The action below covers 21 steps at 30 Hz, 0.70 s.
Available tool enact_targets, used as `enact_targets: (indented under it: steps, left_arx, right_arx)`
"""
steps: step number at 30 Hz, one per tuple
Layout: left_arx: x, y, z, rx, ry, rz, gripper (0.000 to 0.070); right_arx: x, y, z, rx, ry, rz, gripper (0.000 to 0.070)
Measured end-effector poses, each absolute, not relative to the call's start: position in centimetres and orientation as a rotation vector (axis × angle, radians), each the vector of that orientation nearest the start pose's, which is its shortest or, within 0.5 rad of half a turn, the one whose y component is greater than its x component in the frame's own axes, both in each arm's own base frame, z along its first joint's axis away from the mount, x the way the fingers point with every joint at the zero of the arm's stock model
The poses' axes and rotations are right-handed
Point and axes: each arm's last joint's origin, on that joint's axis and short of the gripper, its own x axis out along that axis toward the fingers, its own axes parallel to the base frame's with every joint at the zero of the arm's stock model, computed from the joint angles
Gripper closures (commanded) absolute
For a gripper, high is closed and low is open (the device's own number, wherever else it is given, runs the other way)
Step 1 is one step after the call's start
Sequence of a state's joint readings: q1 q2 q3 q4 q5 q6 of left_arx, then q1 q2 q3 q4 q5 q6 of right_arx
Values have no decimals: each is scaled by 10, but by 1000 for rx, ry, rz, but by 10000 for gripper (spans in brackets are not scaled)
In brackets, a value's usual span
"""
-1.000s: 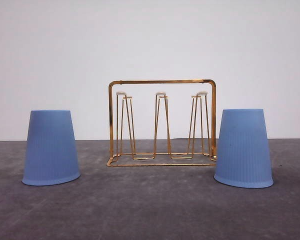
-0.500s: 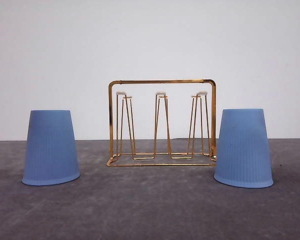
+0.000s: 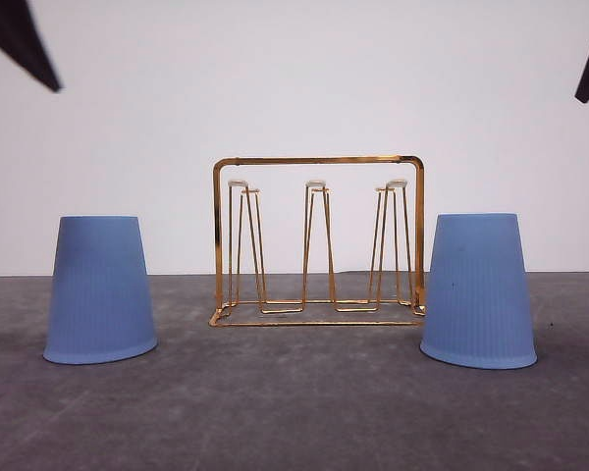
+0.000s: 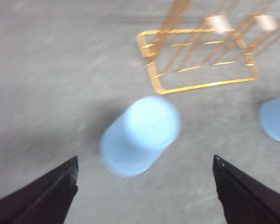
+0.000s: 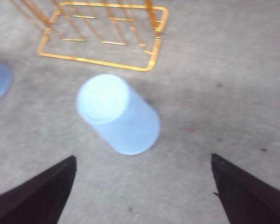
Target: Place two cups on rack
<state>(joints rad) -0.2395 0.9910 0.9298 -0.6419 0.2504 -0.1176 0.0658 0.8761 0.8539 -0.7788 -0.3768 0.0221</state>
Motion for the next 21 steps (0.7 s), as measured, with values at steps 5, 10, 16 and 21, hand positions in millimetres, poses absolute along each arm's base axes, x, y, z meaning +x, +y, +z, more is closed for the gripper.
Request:
enact_targets:
  steps: [5,10,16,21]
  left_arx:
    - [208,-75,294,-72,765,-455,97]
    - [231,-93,271,-1,807,-389,97]
    - [250,-105,248,40,845,-351,104]
    - [261,-110,231,62,890,-324,128]
  right_arx:
    - [162,22,293,148,804,415,108]
    - [162,22,293,149,805,415,108]
    - [162,22,293,149,805,415,108]
    - [162,22,293,148,805,415,108]
